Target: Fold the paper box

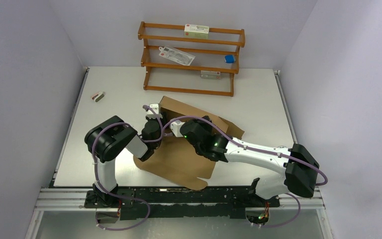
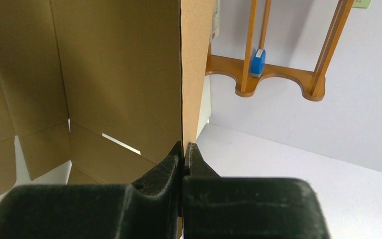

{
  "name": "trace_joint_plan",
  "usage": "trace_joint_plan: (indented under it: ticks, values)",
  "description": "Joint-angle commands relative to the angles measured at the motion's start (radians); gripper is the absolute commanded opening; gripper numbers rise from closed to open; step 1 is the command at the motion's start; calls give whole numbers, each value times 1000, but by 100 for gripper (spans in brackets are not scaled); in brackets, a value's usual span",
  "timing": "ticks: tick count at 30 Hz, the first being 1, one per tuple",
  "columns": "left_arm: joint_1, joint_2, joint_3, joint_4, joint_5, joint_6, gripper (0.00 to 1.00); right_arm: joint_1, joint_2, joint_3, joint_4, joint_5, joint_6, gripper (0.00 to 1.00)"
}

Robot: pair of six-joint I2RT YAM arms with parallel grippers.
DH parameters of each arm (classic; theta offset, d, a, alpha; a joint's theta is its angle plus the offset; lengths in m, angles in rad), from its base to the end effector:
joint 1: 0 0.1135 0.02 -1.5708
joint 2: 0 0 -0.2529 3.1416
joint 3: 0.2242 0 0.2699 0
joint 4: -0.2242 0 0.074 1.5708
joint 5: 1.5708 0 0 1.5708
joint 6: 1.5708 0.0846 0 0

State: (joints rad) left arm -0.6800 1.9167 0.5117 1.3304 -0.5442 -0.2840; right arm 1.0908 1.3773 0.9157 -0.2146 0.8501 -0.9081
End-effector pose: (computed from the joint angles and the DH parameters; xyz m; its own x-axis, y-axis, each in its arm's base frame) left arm 0.3031 -0.1887 0.0909 -0.0939 -0.2324 -0.9681 0.1148 0.9634 -0.2424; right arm 0.2111 0.2678 0.2170 0.0703 -0.9915 -0.1092 -0.4215 0.0697 -0.9042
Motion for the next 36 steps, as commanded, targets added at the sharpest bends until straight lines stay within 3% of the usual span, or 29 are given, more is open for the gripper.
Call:
trace_joint_plan:
  ticks: [1,5,8,13,17,23,29,34,36]
  values:
    - [9,-5,24,32,-103,-26,17,14,30,-9,-110,-74,47,0]
    - [-1,-11,-14,105,-84,10,24,13,20,-5,-112,-86,60,0]
    - [-1,-27,-41,114,-46,21,30,15,11,-5,-109,-99,68,6]
    - [-1,-106,-117,118,-25,6,39,15,-9,-5,-97,-106,79,24]
    - [-1,-199,-170,79,-9,1,46,15,-33,-7,-74,-101,99,43]
    - [-1,-360,-207,-99,47,-13,57,17,-83,13,-82,-158,196,63]
    - [-1,-594,-272,-329,112,-106,63,19,-186,18,-76,-240,380,76]
    - [1,-806,-244,-593,134,-161,67,16,-276,3,-41,-247,600,89]
    - [6,-899,-215,-696,146,-158,73,14,-299,8,-46,-215,742,95]
